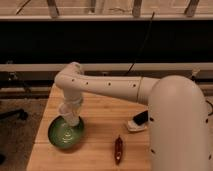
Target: Place the ceramic cup in the ceramic bowl
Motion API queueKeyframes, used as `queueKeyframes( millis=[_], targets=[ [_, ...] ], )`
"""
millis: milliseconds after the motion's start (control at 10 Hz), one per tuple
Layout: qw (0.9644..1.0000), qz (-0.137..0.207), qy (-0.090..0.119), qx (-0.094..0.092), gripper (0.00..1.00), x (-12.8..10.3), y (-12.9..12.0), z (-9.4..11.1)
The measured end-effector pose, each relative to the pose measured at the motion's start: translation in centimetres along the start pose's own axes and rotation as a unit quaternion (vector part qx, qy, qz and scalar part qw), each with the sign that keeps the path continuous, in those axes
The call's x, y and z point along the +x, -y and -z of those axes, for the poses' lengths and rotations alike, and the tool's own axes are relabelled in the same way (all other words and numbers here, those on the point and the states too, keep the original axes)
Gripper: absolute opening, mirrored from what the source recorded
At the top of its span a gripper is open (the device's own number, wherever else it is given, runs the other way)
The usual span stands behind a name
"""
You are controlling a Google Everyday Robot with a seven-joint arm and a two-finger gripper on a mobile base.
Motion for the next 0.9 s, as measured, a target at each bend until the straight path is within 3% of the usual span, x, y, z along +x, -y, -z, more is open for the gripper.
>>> queueKeyframes(
  millis=[300, 500, 900],
  targets=[
    [0.9996, 0.022, 0.015, -0.01, 0.05, -0.5, 0.4, -0.7],
    [0.9989, 0.035, 0.024, -0.021, 0.2, -0.9, 0.8, -1.2],
    [0.9977, 0.049, 0.032, -0.035, 0.6, -1.3, 1.0, -1.9]
  ],
)
